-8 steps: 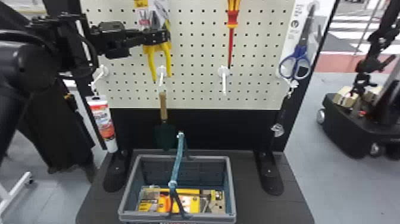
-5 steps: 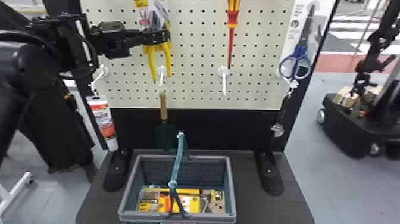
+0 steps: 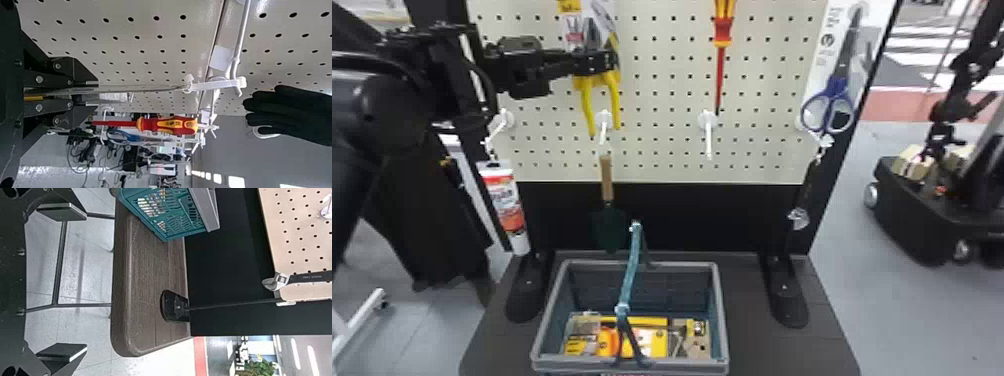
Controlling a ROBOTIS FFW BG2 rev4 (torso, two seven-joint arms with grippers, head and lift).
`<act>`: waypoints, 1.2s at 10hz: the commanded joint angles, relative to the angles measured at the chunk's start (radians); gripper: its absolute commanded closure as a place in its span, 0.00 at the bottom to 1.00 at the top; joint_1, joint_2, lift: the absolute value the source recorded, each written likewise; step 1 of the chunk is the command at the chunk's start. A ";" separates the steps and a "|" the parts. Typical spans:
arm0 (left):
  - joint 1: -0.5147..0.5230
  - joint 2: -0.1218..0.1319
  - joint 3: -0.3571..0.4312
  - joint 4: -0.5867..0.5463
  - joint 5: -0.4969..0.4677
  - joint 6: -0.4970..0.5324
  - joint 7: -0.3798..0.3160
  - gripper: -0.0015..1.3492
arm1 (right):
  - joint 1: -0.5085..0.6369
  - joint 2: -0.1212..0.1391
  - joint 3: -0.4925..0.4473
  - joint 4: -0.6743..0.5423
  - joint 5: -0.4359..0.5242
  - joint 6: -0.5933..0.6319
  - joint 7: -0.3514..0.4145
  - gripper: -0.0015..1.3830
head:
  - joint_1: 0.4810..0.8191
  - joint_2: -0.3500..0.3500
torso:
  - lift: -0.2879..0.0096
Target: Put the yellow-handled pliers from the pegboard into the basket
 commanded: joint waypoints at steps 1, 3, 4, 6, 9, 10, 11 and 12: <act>-0.003 0.000 0.001 -0.027 0.000 0.016 0.001 0.84 | 0.008 0.001 0.000 -0.010 -0.003 0.000 0.000 0.09 | 0.20 0.50 | 0.63; -0.008 0.000 0.018 -0.056 -0.015 0.030 0.001 0.84 | 0.008 0.001 0.000 -0.013 -0.003 0.000 -0.001 0.09 | 0.20 0.50 | 0.63; -0.001 0.000 0.030 -0.066 -0.017 0.030 0.003 0.84 | 0.004 0.001 0.000 -0.013 -0.003 0.000 0.000 0.09 | 0.20 0.50 | 0.63; 0.110 -0.017 0.105 -0.123 -0.032 0.037 0.003 0.84 | 0.010 0.001 0.000 -0.020 -0.004 0.002 0.000 0.09 | 0.20 0.50 | 0.63; 0.289 -0.055 0.217 -0.216 -0.052 0.045 0.003 0.84 | 0.021 0.001 0.000 -0.042 -0.010 0.008 -0.001 0.09 | 0.20 0.50 | 0.63; 0.340 -0.069 0.243 -0.248 -0.068 0.051 0.003 0.84 | 0.023 0.001 0.000 -0.047 -0.012 0.008 -0.001 0.09 | 0.20 0.50 | 0.63; 0.394 -0.081 0.268 -0.275 -0.075 0.051 0.003 0.84 | 0.027 0.001 0.000 -0.050 -0.012 0.008 0.000 0.09 | 0.20 0.50 | 0.63; 0.454 -0.095 0.294 -0.289 -0.080 0.051 0.003 0.84 | 0.031 0.001 0.000 -0.052 -0.015 0.008 -0.001 0.09 | 0.20 0.50 | 0.63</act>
